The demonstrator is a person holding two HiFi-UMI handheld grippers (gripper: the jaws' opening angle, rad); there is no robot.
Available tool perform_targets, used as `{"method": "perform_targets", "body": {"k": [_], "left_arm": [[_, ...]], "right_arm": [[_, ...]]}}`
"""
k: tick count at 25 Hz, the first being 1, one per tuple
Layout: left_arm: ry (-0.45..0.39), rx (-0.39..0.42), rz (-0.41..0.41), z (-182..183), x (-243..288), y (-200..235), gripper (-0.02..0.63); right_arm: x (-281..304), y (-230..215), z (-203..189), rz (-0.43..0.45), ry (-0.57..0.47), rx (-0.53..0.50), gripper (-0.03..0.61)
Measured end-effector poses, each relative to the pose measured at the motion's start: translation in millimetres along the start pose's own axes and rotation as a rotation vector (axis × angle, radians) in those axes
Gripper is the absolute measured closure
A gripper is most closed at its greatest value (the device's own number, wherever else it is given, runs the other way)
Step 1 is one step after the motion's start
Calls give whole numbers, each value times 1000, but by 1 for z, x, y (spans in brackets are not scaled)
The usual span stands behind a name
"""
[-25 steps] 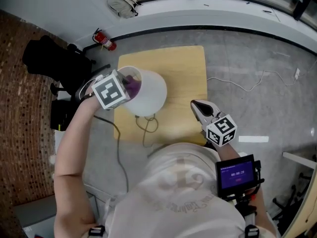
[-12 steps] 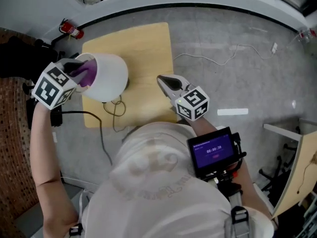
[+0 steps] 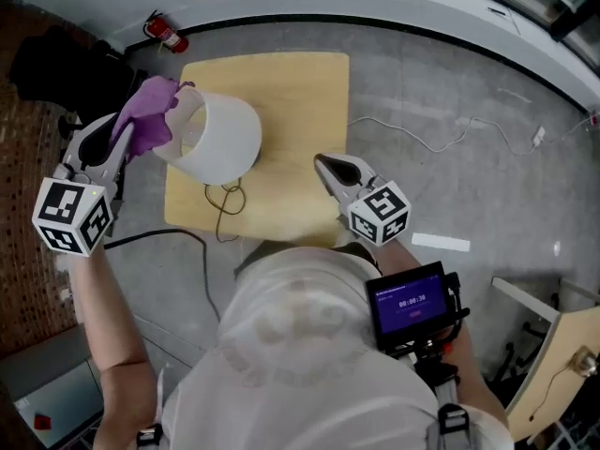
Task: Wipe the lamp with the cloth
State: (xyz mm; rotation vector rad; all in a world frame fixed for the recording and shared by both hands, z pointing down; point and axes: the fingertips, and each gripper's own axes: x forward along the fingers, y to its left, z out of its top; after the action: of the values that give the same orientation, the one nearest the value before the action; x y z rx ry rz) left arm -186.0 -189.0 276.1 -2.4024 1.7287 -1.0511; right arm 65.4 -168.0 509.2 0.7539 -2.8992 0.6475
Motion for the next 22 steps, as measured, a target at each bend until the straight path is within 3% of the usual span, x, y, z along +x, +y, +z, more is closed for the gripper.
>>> {"method": "perform_targets", "body": {"k": [6, 9, 17, 22], "left_arm": [[-189, -204, 174, -10, -47, -3, 537], [-248, -217, 225, -18, -67, -16, 537], [-339, -307, 245, -73, -95, -42, 537], [-357, -368, 183, -95, -91, -62, 537]], "right_arm": [[11, 2, 14, 95, 22, -24, 566], [13, 8, 17, 114, 26, -25, 566], [14, 41, 23, 127, 24, -66, 566], [4, 68, 42, 126, 16, -102, 566]]}}
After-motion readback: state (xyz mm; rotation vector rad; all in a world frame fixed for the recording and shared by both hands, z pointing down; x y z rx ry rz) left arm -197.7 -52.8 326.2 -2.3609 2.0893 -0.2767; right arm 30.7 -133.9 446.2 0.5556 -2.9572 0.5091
